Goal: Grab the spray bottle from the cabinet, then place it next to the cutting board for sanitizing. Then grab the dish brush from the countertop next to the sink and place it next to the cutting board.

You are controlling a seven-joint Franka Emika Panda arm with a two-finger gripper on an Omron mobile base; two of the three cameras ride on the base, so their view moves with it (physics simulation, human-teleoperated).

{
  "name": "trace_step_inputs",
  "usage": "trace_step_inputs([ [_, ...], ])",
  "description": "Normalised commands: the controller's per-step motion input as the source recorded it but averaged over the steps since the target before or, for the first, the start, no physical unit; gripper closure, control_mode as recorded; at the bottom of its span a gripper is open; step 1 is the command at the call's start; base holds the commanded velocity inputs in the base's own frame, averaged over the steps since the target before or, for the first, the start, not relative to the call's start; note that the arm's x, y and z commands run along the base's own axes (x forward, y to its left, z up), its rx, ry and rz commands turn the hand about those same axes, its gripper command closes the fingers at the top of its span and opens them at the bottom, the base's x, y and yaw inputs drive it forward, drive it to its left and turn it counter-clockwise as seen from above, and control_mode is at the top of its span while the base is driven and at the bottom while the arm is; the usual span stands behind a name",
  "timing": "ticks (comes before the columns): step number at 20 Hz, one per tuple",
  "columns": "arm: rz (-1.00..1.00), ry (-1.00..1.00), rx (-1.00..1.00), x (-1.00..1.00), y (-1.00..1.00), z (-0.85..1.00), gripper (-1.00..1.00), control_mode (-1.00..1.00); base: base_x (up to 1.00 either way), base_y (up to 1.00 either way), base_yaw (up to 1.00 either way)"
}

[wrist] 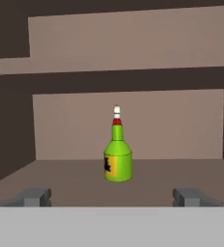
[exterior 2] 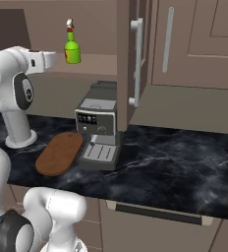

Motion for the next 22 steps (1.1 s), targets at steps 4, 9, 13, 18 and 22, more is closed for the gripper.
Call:
trace_step_inputs([
  [4,0.00,0.00,0.00,0.31,-0.01,0.00,-1.00,-1.00,0.00,0.00,0.00],
  [9,0.00,0.00,0.00,0.27,-0.04,0.00,-1.00,-1.00,0.00,0.00,0.00],
  [13,0.00,0.00,0.00,0.37,-0.01,0.01,-1.00,-1.00,0.00,0.00,0.00],
  [18,0.00,0.00,0.00,0.36,0.00,0.03,-1.00,-1.00,0.00,0.00,0.00],
  [22,0.00,0.00,0.00,0.35,0.00,0.00,-1.00,-1.00,0.00,0.00,0.00],
])
